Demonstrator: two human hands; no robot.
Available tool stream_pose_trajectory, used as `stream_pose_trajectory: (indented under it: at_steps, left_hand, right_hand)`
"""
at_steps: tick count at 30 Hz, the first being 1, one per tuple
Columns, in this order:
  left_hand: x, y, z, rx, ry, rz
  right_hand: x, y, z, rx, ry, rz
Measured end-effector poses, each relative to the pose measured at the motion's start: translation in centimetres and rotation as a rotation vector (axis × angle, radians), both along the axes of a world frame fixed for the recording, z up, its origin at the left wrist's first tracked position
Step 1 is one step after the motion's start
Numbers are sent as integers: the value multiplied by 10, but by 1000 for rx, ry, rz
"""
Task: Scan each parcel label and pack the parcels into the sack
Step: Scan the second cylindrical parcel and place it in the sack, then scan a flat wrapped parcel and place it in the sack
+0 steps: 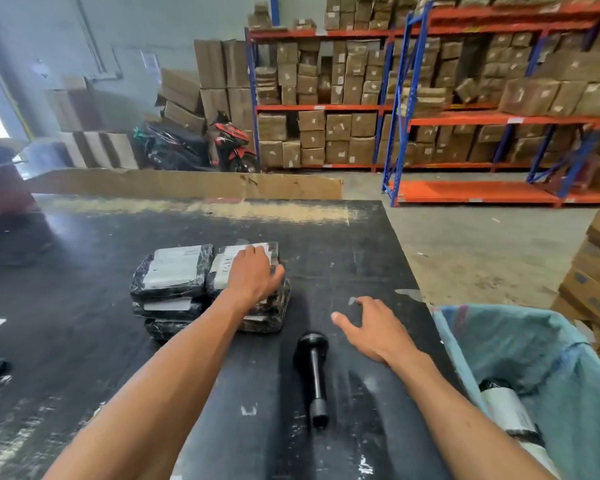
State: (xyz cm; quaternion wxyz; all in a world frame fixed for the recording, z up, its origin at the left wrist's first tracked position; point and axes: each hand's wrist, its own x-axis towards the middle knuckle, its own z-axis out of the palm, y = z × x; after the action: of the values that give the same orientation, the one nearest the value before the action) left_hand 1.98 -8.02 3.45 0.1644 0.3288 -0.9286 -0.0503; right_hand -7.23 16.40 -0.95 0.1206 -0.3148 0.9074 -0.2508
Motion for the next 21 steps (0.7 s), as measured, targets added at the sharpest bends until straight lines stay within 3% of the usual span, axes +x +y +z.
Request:
stream_pose_trajectory:
  at_steps: [6,9,18,21]
  left_hand:
    - [35,-41,-19,33,-103,99]
    - [40,-42,-30,-25,-143,106]
    - [48,-42,-28,185,168,101]
    - [48,-39,-25,303,235,139]
  right_hand:
    - [60,-53,-24,189,-75,-32]
    - [75,-63,-43,173,-181,-87]
    - [81,-60,-52,-272,-400,-299]
    - [73,-63,-35,-450,-356,-333]
